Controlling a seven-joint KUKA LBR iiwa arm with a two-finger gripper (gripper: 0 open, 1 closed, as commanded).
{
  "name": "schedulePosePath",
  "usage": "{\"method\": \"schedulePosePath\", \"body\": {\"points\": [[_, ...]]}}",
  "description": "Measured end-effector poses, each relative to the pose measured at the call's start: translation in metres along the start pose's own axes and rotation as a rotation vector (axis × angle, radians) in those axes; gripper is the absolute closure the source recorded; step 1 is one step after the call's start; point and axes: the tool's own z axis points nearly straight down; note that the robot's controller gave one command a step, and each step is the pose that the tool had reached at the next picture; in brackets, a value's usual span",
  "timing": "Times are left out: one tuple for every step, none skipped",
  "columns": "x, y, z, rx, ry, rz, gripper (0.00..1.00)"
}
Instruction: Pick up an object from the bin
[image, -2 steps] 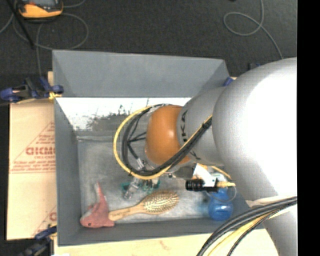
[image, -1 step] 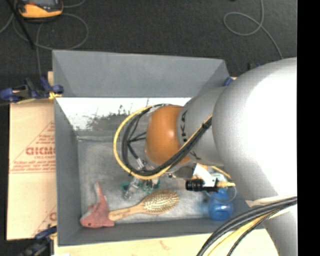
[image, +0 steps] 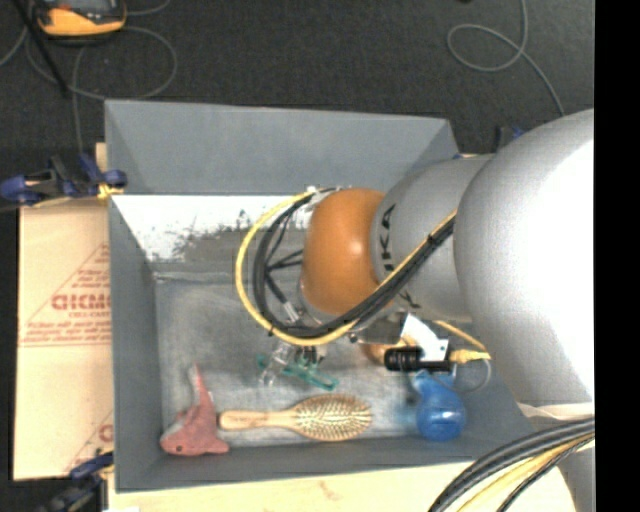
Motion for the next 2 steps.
{"method": "schedulePosePath", "body": {"points": [[-0.002, 0.001, -0.058, -0.004, -0.006, 0.000, 1.00], [0.001, 0.009, -0.099, -0.003, -0.005, -0.034, 1.00]]}}
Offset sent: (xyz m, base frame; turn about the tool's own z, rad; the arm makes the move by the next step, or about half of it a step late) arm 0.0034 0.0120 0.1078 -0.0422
